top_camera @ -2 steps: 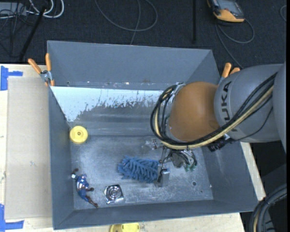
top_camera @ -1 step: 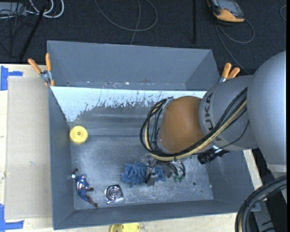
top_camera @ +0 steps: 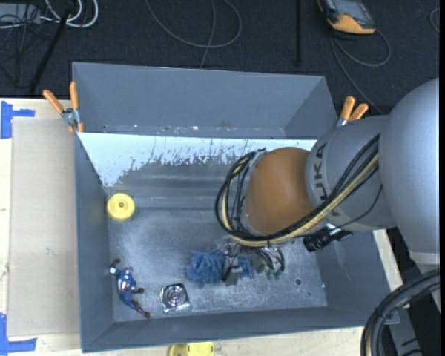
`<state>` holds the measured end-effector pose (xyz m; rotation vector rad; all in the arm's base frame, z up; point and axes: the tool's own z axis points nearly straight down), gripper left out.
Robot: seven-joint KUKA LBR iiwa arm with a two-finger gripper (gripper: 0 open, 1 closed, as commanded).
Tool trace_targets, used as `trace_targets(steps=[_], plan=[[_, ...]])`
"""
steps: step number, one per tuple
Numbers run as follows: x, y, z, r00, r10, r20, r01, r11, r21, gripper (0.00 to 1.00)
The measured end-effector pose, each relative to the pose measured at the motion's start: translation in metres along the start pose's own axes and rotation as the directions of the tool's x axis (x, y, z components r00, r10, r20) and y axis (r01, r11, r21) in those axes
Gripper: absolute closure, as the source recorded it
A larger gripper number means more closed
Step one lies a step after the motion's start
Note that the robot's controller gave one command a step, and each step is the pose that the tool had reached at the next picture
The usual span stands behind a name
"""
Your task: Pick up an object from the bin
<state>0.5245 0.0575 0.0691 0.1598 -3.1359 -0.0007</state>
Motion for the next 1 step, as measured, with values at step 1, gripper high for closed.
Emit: trace_targets(steps=[1], plan=[[-0.0222, -0.0003, -0.1738, 1.000, 0.002, 0.010, -0.002, 1.000, 0.001, 1.00]])
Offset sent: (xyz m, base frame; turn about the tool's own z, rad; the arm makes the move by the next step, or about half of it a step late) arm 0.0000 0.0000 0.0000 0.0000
